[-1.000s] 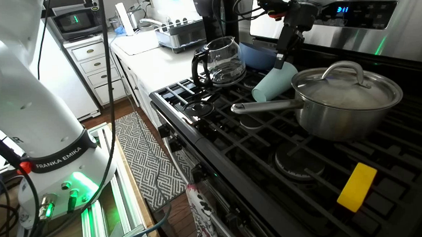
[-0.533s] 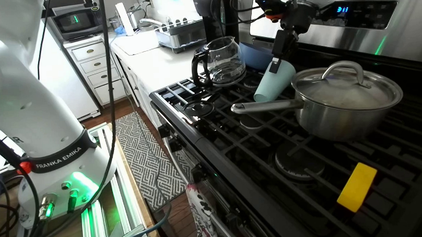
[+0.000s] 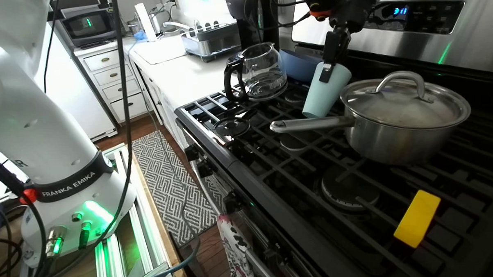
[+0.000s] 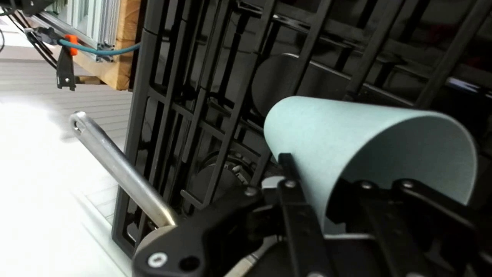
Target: Shift the cup to the counter
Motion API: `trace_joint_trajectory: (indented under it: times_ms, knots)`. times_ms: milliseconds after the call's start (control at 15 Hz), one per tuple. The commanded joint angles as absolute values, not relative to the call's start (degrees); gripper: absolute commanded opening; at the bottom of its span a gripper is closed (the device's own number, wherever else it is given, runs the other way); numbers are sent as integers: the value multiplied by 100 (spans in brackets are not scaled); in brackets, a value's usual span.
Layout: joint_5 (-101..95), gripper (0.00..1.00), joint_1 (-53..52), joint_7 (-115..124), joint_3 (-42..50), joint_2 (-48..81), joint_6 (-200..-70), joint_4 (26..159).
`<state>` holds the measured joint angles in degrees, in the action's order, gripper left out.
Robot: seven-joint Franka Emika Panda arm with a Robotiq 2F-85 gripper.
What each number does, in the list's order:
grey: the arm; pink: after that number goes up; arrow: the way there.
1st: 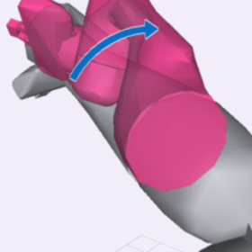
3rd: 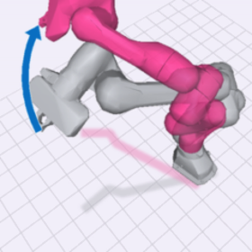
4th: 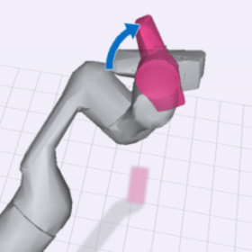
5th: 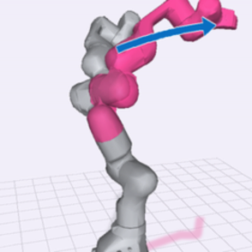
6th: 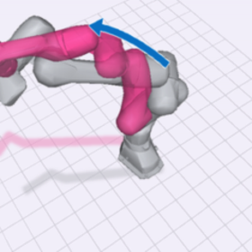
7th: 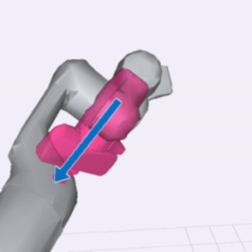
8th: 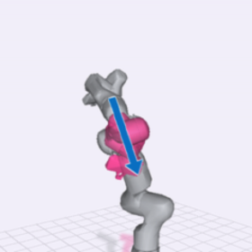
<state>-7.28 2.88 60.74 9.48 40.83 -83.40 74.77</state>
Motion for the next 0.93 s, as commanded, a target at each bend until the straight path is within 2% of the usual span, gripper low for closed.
trace_joint_trajectory:
  times_ms: [0,467,867]
  knots:
    - [-894,2,247,5636,975,3729,-8416,7647]
    - [-462,2,349,5002,838,2427,-9759,8355]
    - [-46,2,295,3792,611,997,-10785,9848]
